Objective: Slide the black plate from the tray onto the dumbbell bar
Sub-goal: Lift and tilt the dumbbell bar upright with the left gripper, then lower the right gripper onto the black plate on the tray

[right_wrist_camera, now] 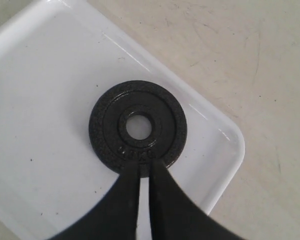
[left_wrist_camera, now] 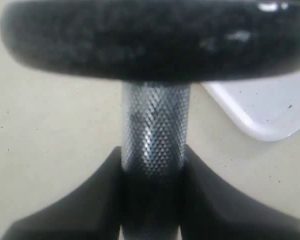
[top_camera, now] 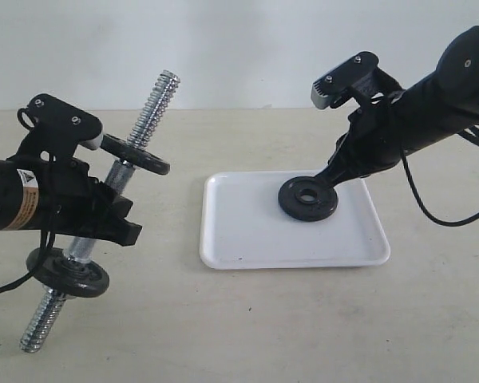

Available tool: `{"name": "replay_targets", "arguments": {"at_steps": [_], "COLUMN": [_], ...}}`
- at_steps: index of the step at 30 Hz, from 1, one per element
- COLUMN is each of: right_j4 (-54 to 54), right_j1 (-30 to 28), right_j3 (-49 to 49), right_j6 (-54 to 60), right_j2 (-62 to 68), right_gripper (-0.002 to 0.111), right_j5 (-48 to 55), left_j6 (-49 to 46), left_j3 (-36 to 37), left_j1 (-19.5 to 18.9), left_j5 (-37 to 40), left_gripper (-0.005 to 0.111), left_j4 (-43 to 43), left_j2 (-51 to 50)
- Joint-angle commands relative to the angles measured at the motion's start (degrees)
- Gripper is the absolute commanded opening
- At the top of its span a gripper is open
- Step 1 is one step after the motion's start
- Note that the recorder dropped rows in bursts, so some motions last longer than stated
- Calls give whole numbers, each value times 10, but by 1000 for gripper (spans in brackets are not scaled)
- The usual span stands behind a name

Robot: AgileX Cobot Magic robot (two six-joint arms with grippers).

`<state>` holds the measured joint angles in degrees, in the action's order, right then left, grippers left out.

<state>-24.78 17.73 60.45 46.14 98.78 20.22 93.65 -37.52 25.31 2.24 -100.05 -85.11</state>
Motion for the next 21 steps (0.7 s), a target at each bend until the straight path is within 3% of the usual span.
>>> {"name": "replay_targets", "arguments": {"at_steps": [1,14,21], "right_j4": [-2,-5,-2], "right_j1": [0,0,0], "right_j3": [2,39,117], "right_j6": [11,-15,-20], "right_j2": [1,69,97], "right_gripper": [4,4,4], "right_j5": [-10,-13,69], "left_j6": [6,14,14], "left_j3": [-21,-21,-21], "left_j1": [0,0,0], "left_j5": [19,-3,-7], "left_gripper": [4,4,4], "left_j4": [1,1,1], "left_j2": [33,33,33]}}
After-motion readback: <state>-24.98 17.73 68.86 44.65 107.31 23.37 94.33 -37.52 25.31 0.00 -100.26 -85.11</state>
